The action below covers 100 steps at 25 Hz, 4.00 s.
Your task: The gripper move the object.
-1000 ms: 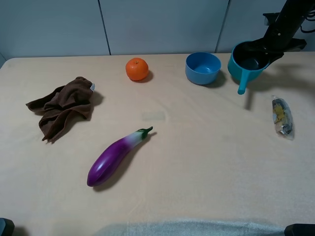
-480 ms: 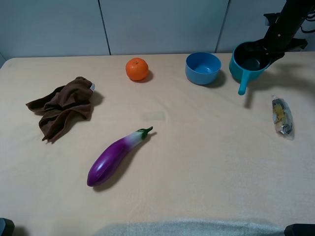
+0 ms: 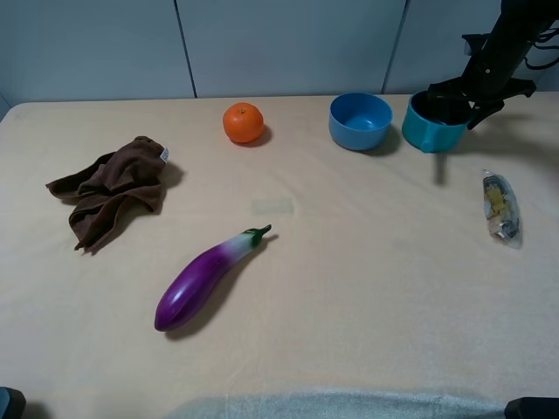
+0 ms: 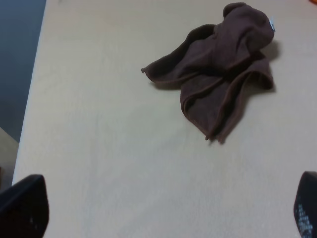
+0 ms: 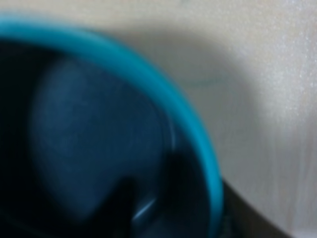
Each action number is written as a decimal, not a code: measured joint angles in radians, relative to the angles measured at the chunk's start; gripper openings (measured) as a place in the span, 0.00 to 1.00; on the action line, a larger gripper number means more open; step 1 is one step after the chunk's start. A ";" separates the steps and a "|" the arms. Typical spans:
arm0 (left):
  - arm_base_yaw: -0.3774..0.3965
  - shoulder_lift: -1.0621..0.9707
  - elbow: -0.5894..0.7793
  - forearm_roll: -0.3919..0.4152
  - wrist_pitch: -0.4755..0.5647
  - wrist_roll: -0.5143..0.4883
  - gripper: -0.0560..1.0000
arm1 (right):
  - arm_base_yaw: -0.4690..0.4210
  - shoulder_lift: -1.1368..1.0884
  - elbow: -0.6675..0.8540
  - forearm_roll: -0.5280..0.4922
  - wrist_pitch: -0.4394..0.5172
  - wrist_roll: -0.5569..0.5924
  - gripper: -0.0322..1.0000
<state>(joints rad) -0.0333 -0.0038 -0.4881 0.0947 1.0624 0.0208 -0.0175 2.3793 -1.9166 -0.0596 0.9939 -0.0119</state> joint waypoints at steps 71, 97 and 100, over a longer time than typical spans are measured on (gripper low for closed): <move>0.000 0.000 0.000 0.000 0.000 0.000 0.99 | 0.000 -1.130 0.701 0.181 0.221 0.000 0.70; 0.000 0.000 0.000 0.000 0.000 0.000 0.99 | 0.000 -1.945 0.969 0.093 0.224 0.000 0.70; 0.000 0.000 0.000 0.000 0.000 0.000 0.99 | 0.000 -2.043 1.073 0.082 0.223 0.000 0.70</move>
<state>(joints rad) -0.0333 -0.0038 -0.4881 0.0947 1.0624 0.0208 -0.0175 0.3366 -0.8440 0.0228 1.2171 -0.0119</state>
